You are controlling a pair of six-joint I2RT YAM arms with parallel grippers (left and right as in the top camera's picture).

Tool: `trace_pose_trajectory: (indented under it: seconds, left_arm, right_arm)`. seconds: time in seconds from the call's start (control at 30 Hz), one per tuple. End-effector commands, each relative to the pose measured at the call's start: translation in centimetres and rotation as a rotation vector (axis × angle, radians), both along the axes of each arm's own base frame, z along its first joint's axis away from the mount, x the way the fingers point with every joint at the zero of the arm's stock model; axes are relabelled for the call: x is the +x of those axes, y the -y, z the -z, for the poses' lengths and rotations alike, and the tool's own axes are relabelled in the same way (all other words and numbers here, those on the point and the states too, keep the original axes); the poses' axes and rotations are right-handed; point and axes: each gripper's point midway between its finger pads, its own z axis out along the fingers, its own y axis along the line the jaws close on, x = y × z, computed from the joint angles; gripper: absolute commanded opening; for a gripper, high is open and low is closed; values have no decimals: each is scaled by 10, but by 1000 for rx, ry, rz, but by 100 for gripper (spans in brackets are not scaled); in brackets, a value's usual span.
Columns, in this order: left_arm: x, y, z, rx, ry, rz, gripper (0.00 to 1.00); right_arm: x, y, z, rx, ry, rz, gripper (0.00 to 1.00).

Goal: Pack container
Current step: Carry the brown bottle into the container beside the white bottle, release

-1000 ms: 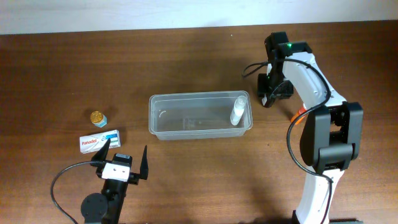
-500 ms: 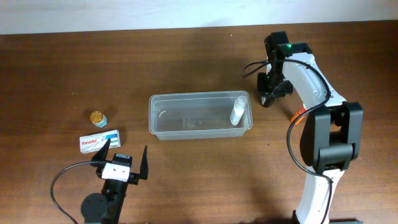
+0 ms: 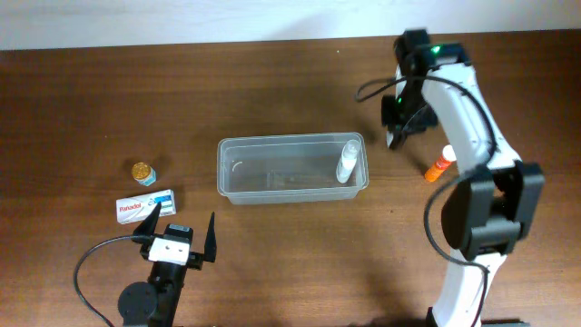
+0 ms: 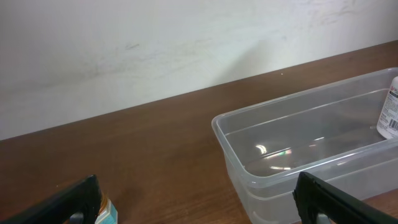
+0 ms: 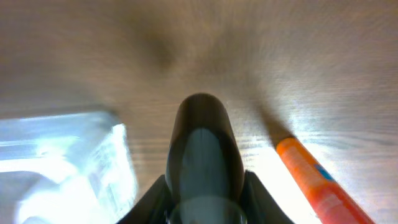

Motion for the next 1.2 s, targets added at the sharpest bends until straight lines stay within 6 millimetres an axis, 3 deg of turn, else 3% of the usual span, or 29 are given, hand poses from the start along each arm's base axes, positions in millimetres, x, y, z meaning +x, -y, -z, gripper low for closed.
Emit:
trace_pose_trajectory:
  seconds: [0.0,0.17,0.23,0.4,0.47,0.57,0.83,0.97,1.17]
  left_arm:
    - [0,-2,1,-8,0,-10,99]
    - [0,-2,0,-9,1,-10,99]
    - [0,-2,1,-9,0,-10,99]
    - [0,-2,0,-9,1,-10,99]
    - [0,-2,1,-8,0,-10,99]
    - [0,-2,0,-8,1,-10,99]
    - [0,-2,0,-8,1,-10,100]
    - [0,-2,0,-9,1,-10,99]
    - [0,-2,1,-8,0,-10,99]
  right_arm:
    - [5,-13,-86,61,203,-18,25]
    - [-6,-45,-139,142,305,-88,25]
    - [-17,-73,-155,214,325,-152,25]
    - [-43,-131,-160,289,298,-294,25]
    - [-57,-157,-153,291,261,-359,25]
    - [-66,-169,-137,219,225,-367,25]
    - [-77,-169,-78,58,125,-257,25]
    - [-72,-169,-45,42,112,-203,25]
    - [-61,-165,-14,7,144,-140,26]
